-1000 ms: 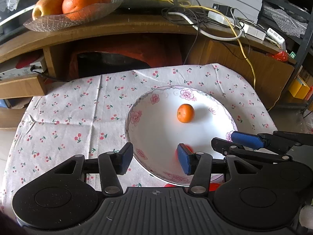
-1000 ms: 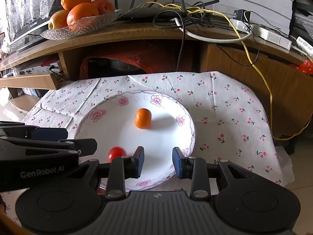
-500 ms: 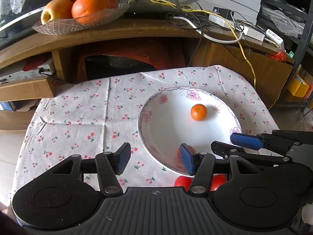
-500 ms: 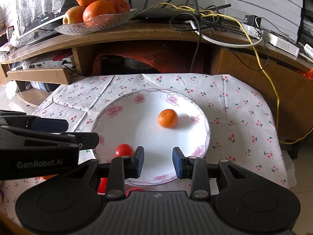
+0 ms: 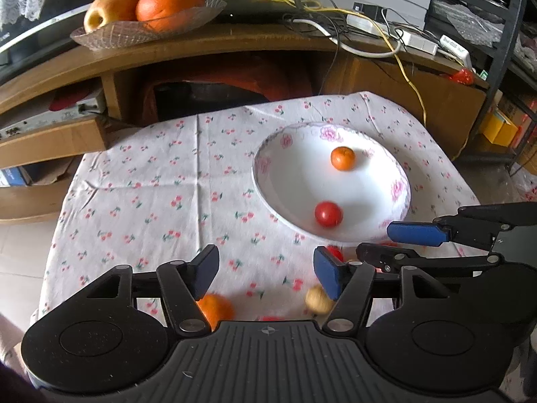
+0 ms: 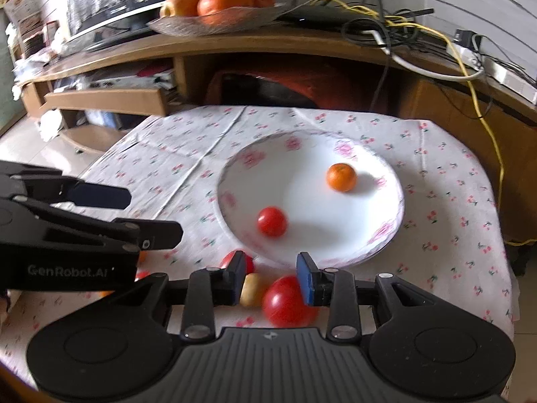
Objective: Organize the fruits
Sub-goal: 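Grasp an orange with the left gripper while the right gripper grasps a potato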
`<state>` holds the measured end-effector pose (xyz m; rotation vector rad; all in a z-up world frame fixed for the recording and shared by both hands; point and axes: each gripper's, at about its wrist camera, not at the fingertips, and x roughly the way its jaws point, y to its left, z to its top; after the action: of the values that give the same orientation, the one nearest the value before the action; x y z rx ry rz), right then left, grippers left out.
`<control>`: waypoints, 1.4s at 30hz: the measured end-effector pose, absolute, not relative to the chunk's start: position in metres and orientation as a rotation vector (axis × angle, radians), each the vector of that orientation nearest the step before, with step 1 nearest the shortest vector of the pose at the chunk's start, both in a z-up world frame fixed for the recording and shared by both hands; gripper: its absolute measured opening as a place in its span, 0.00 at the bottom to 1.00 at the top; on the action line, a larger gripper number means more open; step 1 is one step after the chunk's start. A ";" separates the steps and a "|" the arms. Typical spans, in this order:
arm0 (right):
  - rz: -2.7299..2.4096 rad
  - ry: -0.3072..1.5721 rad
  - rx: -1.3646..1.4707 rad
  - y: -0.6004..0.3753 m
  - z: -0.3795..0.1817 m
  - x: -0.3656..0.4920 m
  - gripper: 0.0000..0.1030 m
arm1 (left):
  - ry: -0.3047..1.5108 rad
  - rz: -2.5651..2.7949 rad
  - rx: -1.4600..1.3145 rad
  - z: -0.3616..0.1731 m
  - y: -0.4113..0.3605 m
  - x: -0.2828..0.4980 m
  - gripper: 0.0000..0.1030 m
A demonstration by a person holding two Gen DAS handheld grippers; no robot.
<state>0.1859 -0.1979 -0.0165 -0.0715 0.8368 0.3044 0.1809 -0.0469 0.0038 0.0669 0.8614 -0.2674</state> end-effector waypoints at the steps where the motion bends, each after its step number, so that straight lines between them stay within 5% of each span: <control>1: 0.314 0.839 -0.075 -0.196 -0.016 0.182 0.36 | 0.862 -0.270 0.069 0.004 -0.045 0.178 0.68; 29: 0.459 0.928 -0.199 -0.159 -0.054 0.134 0.34 | 0.924 -0.380 0.170 -0.034 -0.019 0.137 0.69; 42: 0.448 0.940 -0.179 -0.165 -0.052 0.134 0.27 | 0.957 -0.369 0.180 -0.047 -0.021 0.145 0.41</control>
<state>0.1336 -0.1652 -0.0516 -0.1790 0.9397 0.4483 0.1449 -0.0214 -0.0467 0.1800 0.9568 -0.3691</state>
